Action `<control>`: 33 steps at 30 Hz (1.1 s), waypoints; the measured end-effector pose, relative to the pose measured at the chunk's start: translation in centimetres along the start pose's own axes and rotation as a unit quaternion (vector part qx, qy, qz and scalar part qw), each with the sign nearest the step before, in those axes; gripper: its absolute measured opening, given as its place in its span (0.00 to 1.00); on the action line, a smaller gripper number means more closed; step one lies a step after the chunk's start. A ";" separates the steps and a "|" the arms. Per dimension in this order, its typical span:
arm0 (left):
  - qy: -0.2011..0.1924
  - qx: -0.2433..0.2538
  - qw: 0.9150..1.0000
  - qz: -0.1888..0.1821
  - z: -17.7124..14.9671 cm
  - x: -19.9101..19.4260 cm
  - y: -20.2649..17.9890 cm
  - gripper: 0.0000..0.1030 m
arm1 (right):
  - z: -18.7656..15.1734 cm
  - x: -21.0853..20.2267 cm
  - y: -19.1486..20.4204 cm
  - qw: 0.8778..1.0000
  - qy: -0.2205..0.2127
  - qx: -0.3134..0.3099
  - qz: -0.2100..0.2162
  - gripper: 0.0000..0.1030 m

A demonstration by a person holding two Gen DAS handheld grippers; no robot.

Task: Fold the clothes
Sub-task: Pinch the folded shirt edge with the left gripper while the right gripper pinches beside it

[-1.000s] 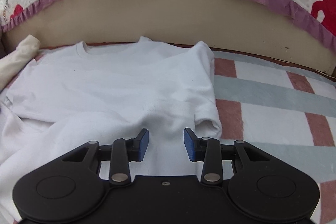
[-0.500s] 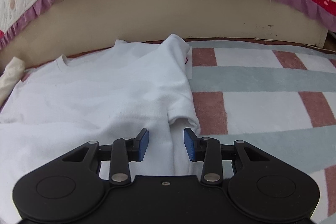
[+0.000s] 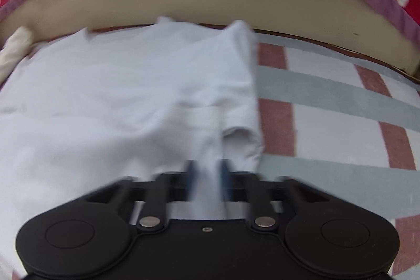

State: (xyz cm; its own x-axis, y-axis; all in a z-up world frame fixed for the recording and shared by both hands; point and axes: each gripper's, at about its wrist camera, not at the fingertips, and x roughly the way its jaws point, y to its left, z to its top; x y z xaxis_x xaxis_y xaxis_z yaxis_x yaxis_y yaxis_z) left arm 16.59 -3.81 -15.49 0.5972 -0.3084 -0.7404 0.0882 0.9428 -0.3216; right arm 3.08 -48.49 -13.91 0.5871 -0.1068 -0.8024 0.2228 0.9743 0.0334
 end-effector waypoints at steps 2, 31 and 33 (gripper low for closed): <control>0.002 0.015 1.000 0.006 0.3 0.4 -0.4 0.31 | -0.4 -0.6 0.8 0.999 -0.020 -0.034 -0.019 0.03; -0.088 0.065 0.993 0.045 0.6 -7.0 -4.5 0.04 | 1.3 -5.2 -2.4 0.990 -0.126 0.018 0.065 0.05; -0.103 0.078 0.991 0.043 0.8 -8.2 -4.8 0.04 | 2.0 -6.7 -2.4 0.987 -0.147 0.019 0.061 0.05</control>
